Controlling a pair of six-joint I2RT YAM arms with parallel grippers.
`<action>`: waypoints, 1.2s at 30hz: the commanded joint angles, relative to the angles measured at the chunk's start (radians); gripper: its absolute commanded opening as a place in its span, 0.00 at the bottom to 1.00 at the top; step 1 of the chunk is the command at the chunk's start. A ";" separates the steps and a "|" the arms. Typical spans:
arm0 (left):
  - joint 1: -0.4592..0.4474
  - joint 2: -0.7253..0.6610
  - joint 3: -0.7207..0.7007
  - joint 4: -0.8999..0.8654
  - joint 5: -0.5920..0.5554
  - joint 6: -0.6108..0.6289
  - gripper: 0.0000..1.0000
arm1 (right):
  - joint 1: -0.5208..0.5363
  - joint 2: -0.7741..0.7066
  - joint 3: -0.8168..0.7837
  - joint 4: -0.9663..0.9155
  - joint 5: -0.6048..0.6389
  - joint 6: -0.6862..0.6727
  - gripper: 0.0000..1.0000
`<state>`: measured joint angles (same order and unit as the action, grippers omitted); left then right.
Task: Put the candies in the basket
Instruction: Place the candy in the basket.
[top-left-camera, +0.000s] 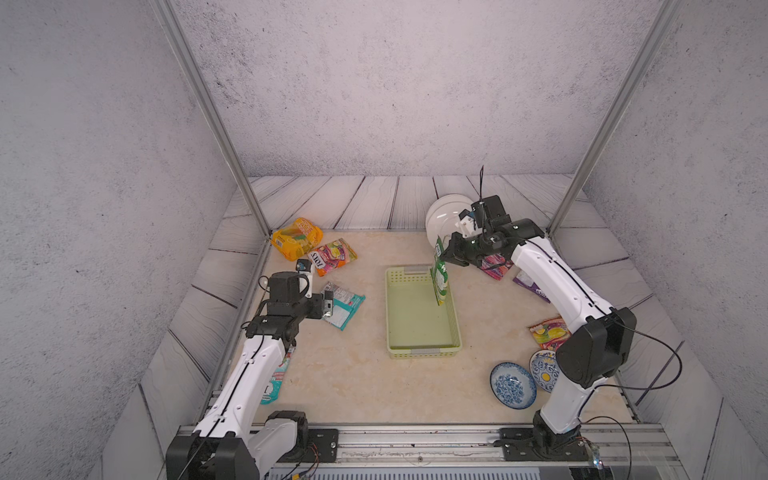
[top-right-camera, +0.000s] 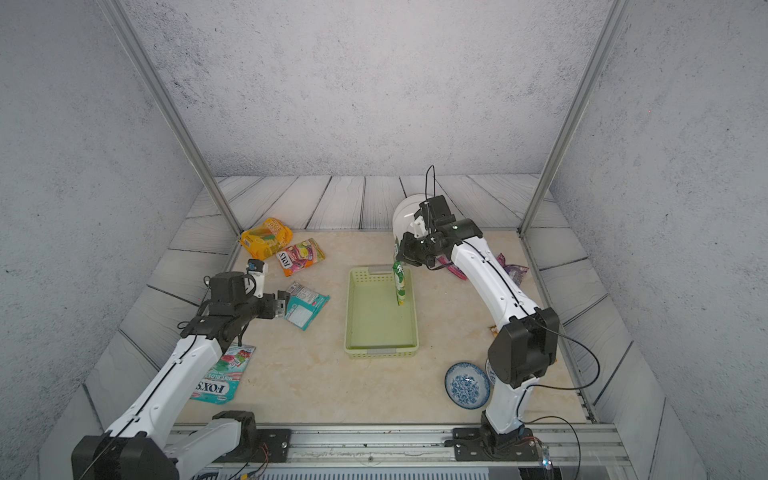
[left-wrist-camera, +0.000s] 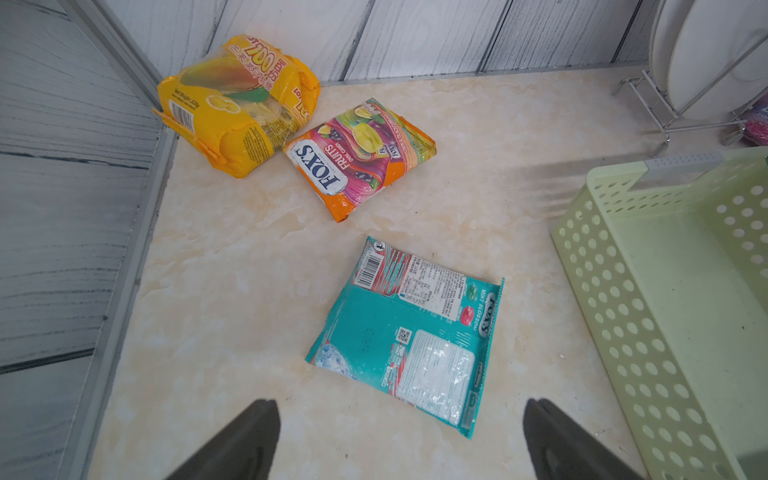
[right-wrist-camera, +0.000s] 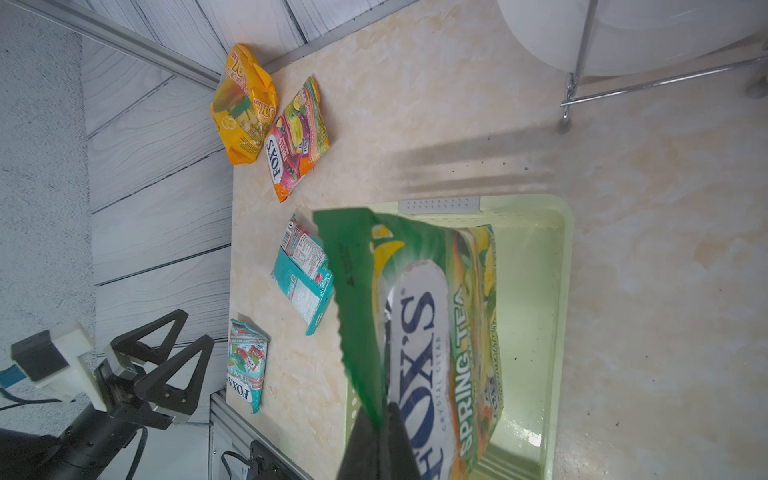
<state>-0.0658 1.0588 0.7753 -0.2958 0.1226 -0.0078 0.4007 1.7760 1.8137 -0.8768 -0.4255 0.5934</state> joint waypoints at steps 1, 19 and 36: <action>-0.005 -0.004 -0.001 0.013 -0.022 0.006 0.98 | 0.004 -0.003 -0.023 0.024 0.040 -0.012 0.00; -0.007 -0.008 0.004 0.003 0.006 0.001 0.98 | 0.023 0.107 -0.040 0.043 0.235 -0.041 0.00; -0.012 -0.004 0.018 -0.004 0.002 -0.004 0.98 | 0.070 0.202 -0.017 0.088 0.286 -0.036 0.00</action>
<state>-0.0746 1.0592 0.7753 -0.2958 0.1200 -0.0074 0.4576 1.9263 1.7645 -0.8257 -0.1471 0.5503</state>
